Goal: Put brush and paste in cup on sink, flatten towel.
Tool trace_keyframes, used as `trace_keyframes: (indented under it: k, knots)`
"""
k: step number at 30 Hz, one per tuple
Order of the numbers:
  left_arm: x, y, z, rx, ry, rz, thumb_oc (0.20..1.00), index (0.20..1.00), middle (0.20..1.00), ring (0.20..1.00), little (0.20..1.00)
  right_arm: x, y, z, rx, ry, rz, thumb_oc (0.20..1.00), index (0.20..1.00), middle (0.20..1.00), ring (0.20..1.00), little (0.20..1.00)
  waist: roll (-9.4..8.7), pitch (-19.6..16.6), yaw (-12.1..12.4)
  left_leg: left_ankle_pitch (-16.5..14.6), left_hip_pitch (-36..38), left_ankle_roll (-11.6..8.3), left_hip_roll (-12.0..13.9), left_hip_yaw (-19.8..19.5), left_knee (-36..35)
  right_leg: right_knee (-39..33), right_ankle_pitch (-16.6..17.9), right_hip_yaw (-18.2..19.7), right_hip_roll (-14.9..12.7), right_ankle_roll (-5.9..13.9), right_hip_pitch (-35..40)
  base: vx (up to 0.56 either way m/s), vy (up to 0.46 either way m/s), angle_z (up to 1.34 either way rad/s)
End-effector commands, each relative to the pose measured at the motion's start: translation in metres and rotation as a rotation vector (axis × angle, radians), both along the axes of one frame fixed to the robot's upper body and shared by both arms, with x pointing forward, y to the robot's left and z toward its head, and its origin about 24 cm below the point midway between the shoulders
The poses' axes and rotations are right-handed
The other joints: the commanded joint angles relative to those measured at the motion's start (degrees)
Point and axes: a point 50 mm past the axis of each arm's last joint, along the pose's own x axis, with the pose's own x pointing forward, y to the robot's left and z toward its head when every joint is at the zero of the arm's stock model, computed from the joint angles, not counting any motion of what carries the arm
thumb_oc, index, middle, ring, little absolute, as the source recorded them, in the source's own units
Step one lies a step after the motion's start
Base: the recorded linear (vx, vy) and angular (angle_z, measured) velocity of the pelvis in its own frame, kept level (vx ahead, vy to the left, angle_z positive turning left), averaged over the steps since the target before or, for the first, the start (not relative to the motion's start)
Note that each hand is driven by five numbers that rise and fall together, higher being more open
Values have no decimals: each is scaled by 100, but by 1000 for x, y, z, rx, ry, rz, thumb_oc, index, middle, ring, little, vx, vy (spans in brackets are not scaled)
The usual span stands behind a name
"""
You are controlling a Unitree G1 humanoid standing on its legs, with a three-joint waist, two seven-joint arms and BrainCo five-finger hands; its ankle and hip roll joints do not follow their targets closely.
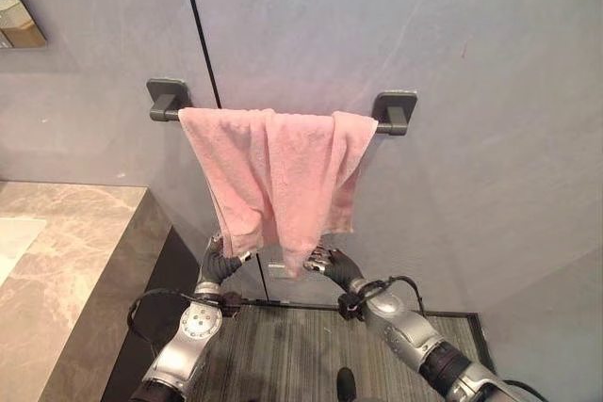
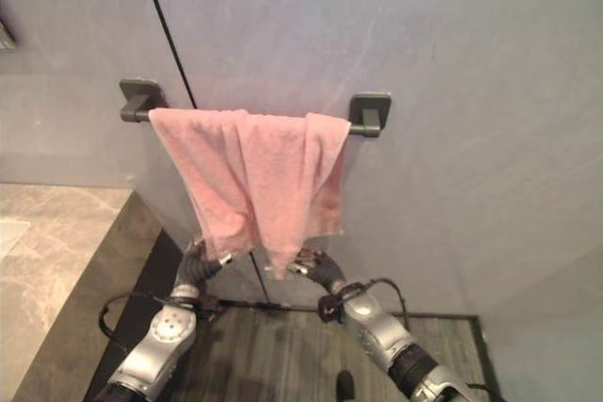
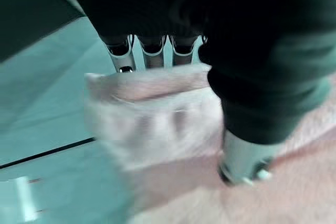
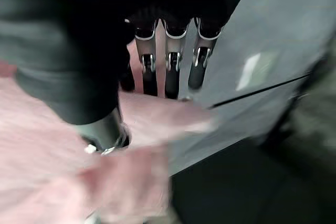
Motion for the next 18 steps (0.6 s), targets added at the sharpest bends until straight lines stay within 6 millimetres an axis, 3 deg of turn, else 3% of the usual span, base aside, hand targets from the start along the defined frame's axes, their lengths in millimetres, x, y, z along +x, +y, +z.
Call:
trace_keyframes:
  k: [1,6,7,9,10,11,13,14,15,18]
  knots:
    - [5,18,6,201,-10,-70,1000,1000,1000,1000,1000,4,-9,5,-21,-58,-48,1000,1000,1000,1000,1000,-344,32,-34,179,-241,-68,143,-24,17,34,-219,199,-782,589,241,0,0,0]
    - [-14,46,-10,316,98,-33,1000,1000,1000,1000,1000,-13,-50,-13,-99,-8,-201,1000,1000,1000,1000,1000,-277,64,-124,173,-253,-78,157,4,17,34,-219,211,-774,595,202,0,0,0]
    - [-22,55,-11,338,115,-21,1000,1000,1000,1000,1000,-21,-67,-17,-154,-6,-248,1000,1000,1000,1000,1000,-253,75,-158,169,-256,-81,160,22,17,34,-217,225,-775,601,185,0,0,0]
    - [-26,60,-13,348,130,-14,1000,1000,1000,1000,1000,-23,-75,-16,-208,-24,-259,1000,1000,1000,1000,1000,-240,70,-179,166,-256,-82,163,37,17,34,-217,232,-774,607,174,10,7,-2]
    - [-33,74,-11,388,130,43,1000,1000,1000,1000,1000,-27,-101,-6,-391,-111,-260,1000,1000,1000,1000,1000,-202,81,-220,159,-257,-84,165,44,17,34,-226,245,-770,614,165,38,21,-2]
    - [-40,90,-7,448,120,96,1000,1000,1000,1000,1000,-26,-132,28,-724,-314,-174,1000,1000,1000,1000,1000,-172,100,-283,150,-260,-89,169,60,17,34,-233,247,-774,630,155,45,23,-3]
    - [-44,99,2,470,76,148,1000,1000,1000,1000,1000,-24,-154,65,-981,-497,-133,1000,1000,1000,1000,1000,-169,135,-334,184,-272,-89,166,56,17,34,-201,254,-785,639,143,0,0,0]
    - [-44,99,2,469,77,146,1000,1000,1000,1000,1000,-25,-155,65,-983,-495,-133,1000,1000,1000,1000,1000,-160,113,-329,142,-264,-91,168,53,17,34,-238,248,-786,645,152,0,0,0]
    - [-49,110,16,503,11,215,1000,1000,1000,1000,1000,-31,-170,90,-1055,-590,-225,1000,1000,1000,1000,1000,-158,114,-366,141,-285,-92,170,48,17,34,-239,237,-802,657,132,38,13,0]
    - [-54,121,39,529,-113,316,1000,1000,1000,1000,1000,-43,-183,114,-1017,-683,-414,1000,1000,1000,1000,1000,-161,139,-408,189,-309,-79,171,59,17,34,-181,250,-814,667,95,0,0,0]
